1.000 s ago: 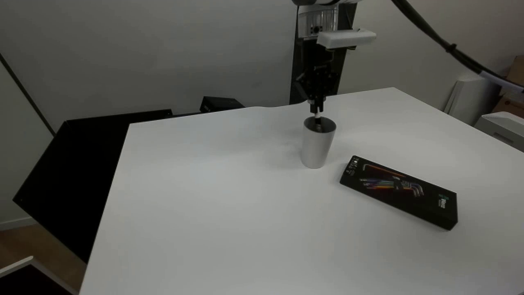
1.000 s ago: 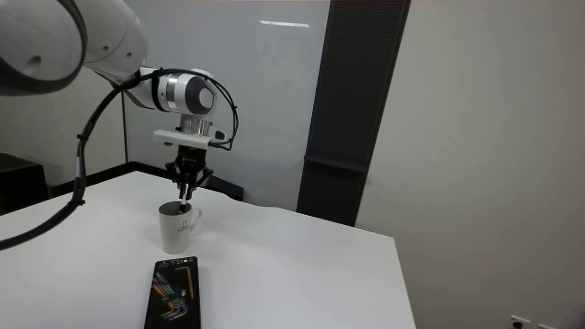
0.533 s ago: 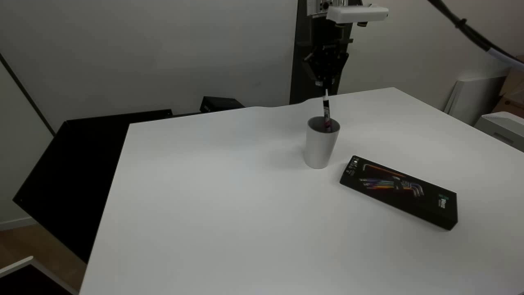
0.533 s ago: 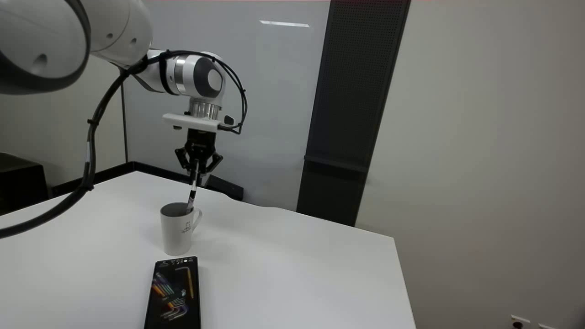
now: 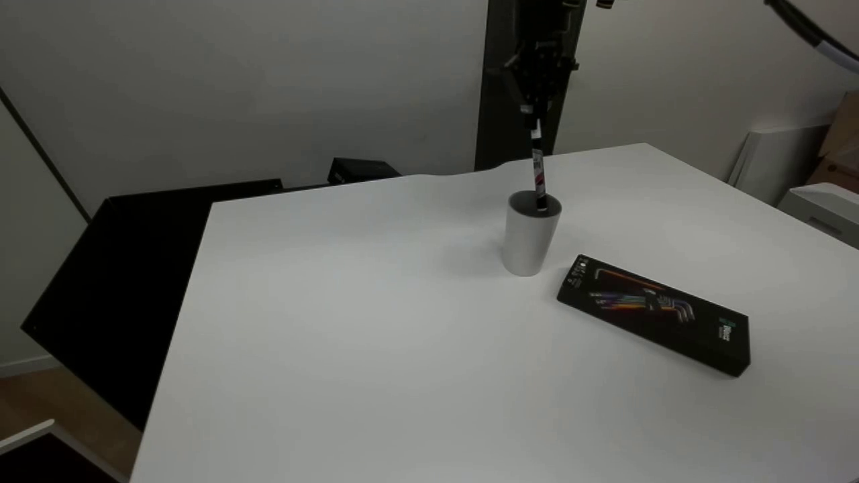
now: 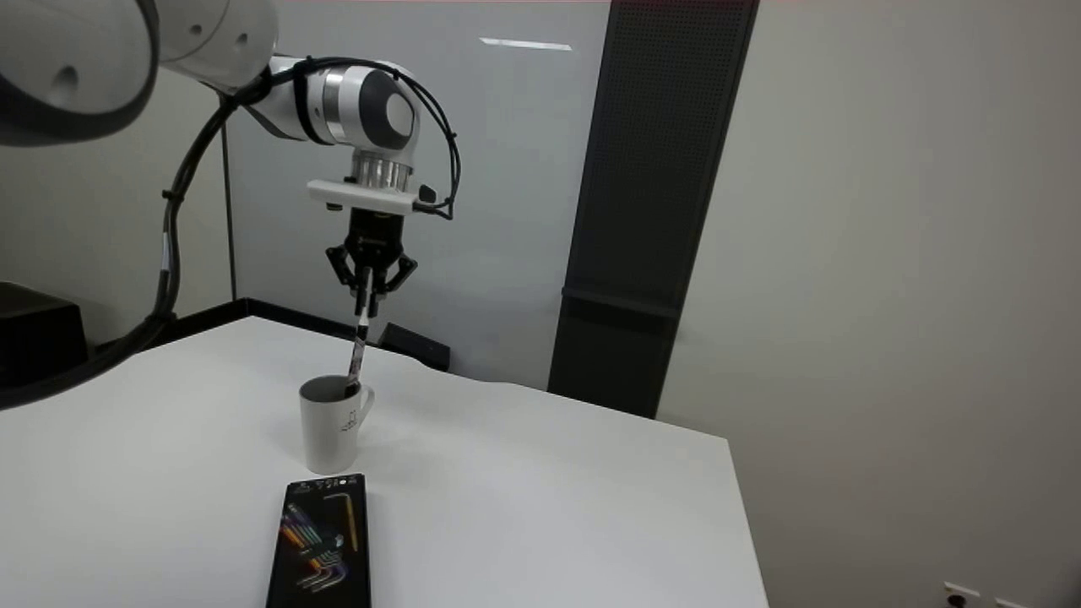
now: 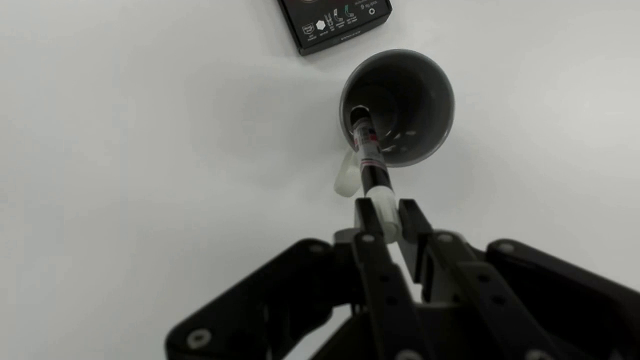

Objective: Take the pen out of the mug and place it on the table

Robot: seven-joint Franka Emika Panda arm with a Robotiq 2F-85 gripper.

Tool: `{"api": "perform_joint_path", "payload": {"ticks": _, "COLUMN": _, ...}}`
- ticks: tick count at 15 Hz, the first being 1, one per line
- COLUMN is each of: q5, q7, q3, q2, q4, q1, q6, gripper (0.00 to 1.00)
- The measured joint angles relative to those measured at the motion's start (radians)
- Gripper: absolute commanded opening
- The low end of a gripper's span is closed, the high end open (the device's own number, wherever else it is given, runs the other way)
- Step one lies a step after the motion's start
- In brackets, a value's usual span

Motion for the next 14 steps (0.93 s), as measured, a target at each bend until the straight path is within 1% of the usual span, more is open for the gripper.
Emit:
{"api": "perform_joint_path", "payload": {"ticks": 10, "q5": -0.001, "q7": -0.082, "q3": 0.002, "q2": -0.074, "q4": 0.000, "q1": 0.057, "q6": 0.002, "gripper": 0.06}}
{"api": "perform_joint_path", "payload": {"ticks": 14, "q5": 0.018, "q7": -0.173, "q3": 0.035, "q2": -0.080, "q4": -0.005, "q1": 0.063, "q6": 0.001, "gripper": 0.06}}
